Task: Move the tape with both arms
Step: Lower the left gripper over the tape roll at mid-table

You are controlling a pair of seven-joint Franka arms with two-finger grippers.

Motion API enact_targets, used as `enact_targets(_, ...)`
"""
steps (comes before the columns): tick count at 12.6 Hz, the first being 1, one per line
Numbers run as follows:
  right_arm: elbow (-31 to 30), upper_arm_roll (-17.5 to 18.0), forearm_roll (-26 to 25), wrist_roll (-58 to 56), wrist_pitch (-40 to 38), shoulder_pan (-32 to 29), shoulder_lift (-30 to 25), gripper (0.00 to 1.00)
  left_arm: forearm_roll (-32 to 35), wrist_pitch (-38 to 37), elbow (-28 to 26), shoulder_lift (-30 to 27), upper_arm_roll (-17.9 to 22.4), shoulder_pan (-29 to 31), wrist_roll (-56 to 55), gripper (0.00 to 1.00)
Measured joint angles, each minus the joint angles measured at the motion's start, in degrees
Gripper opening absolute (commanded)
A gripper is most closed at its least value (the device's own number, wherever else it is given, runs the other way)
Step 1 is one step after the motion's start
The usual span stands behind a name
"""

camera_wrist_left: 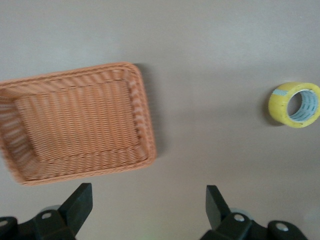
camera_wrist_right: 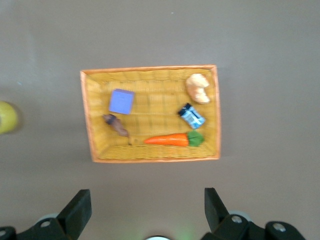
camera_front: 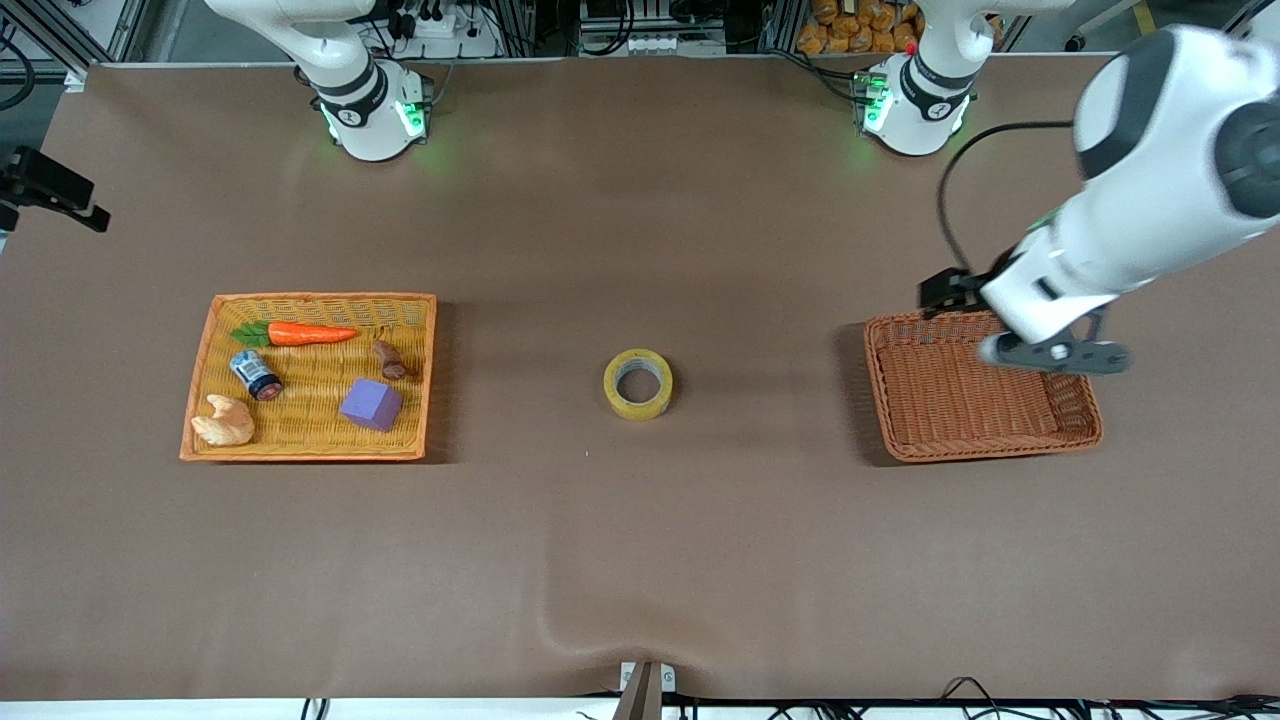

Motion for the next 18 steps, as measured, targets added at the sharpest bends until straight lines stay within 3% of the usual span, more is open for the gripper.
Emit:
enact_targets(3, -0.45, 0.81, -0.53, -0.89, 0.23, 0.00, 0.03, 1.00, -0.16, 5.51, -1.96, 2.99, -3.02, -3.31, -7.12, 1.00)
enact_targets(10, -0.50, 1.58, -0.04, -1.36, 1.49, 0.06, 0.48, 1.00, 1.01, 25.16, -1.83, 18.89, -3.13, -15.63, -17.44, 1.00)
enact_targets(14, -0.53, 1.64, 0.33, -1.39, 1.57, 0.06, 0.68, 1.00, 1.43, 30.58, 4.21, 29.06, -2.66, -19.46, -20.51, 1.00)
enact_targets(18, -0.51, 1.63, 0.37, -1.39, 1.59, 0.06, 1.13, 1.00, 1.90, 42.40, 7.66, 36.02, -1.91, -22.15, -20.77, 1.00)
